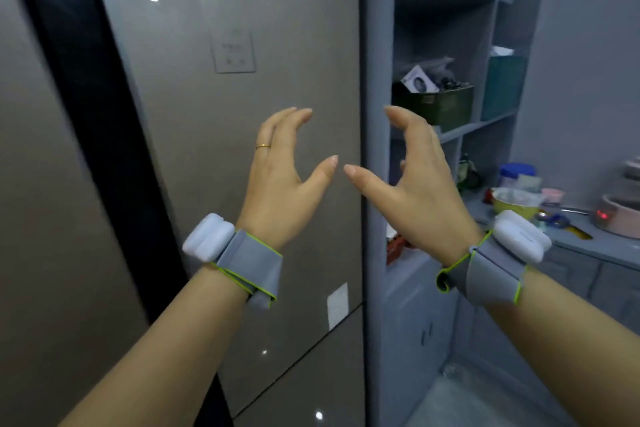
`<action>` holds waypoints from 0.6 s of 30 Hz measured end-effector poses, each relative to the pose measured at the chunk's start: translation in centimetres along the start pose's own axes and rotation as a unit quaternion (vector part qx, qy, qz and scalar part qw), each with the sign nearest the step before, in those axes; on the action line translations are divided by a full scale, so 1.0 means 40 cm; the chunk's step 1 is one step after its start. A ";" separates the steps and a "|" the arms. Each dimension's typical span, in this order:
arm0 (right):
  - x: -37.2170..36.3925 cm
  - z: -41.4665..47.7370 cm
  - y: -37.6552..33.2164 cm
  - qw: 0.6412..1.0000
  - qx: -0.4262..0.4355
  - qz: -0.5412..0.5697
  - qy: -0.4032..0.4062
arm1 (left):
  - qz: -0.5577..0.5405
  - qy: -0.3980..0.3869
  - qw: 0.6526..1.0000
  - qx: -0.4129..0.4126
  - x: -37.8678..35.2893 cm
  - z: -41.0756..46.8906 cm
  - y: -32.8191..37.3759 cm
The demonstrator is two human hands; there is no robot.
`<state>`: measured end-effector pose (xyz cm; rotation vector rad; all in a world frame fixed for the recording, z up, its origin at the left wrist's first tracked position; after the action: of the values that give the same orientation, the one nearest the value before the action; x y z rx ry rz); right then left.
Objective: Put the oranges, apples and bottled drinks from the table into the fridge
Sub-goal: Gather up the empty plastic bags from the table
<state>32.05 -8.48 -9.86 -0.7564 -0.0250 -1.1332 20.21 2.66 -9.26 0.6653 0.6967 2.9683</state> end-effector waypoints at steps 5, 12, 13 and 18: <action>0.137 -0.083 0.065 0.991 -0.060 -0.091 0.071 | -0.180 -0.081 0.980 -0.008 -0.182 0.007 0.071; 0.337 -0.266 0.057 0.936 -0.152 -0.258 0.182 | -0.379 -0.210 0.899 -0.063 -0.426 -0.061 0.252; 0.367 -0.302 0.042 0.921 -0.167 -0.289 0.201 | -0.411 -0.233 0.878 -0.078 -0.453 -0.080 0.296; 0.456 -0.449 -0.043 0.858 -0.238 -0.370 0.263 | -0.515 -0.317 0.788 -0.119 -0.522 -0.181 0.465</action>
<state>32.60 -33.50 -15.51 -0.8710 0.4817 -2.1121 37.61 -19.54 -15.50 0.8217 0.3921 1.6330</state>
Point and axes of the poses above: each hand's wrist, its own z-axis towards the middle knuckle, its own x-axis out of the back of the hand, y = z × x, the point moved 2 cm from there along z, towards the middle knuckle, and after that the axes turned 3 degrees about -y, right-handed, at the moved point
